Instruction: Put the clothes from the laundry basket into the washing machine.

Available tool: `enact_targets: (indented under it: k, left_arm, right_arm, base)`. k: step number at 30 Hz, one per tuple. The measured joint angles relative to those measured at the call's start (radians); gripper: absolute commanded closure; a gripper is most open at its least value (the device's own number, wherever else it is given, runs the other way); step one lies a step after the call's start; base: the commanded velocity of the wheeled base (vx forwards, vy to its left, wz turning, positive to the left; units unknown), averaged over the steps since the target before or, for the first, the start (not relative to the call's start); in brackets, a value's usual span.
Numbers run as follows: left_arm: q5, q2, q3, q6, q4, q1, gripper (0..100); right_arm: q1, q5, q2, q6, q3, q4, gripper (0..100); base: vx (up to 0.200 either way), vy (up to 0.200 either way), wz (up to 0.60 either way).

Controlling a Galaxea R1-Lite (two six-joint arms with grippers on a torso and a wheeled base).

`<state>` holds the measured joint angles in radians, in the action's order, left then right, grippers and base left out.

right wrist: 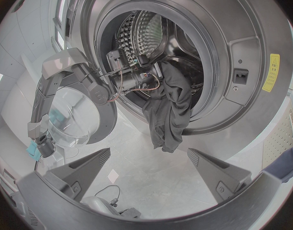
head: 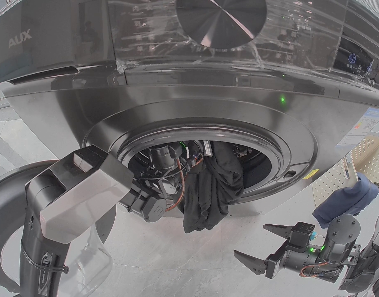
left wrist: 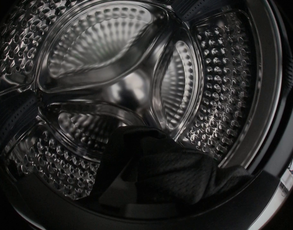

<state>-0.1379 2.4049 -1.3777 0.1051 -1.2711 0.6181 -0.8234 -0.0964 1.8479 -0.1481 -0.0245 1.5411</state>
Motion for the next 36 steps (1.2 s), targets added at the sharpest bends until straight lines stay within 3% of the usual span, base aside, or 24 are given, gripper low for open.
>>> enact_targets:
  k: [10, 17, 18, 26, 36]
  left_arm:
    - [-0.055, 0.051, -0.246, -0.003, 0.109, -0.023, 100]
    - [-0.066, 0.076, -0.287, -0.003, 0.119, -0.029, 100]
    - [-0.067, 0.077, -0.287, -0.003, 0.119, -0.030, 0]
    - [-0.074, 0.049, -0.207, -0.001, 0.110, -0.028, 0]
    - [-0.036, -0.040, 0.094, 0.001, 0.110, 0.025, 0]
  right_arm:
    - [-0.011, 0.000, 0.001, -0.001, 0.006, 0.000, 0]
    - [-0.013, 0.000, 0.001, -0.001, 0.007, 0.000, 0]
    - [-0.013, 0.000, 0.001, -0.001, 0.007, 0.000, 0]
    - [-0.019, 0.000, 0.002, -0.002, 0.007, 0.000, 0]
    - [-0.021, 0.000, 0.002, -0.002, 0.007, 0.000, 0]
  base:
    - [0.000, 0.000, 0.00]
    - [0.000, 0.000, 0.00]
    - [0.000, 0.000, 0.00]
    - [0.000, 0.000, 0.00]
    - [0.000, 0.000, 0.00]
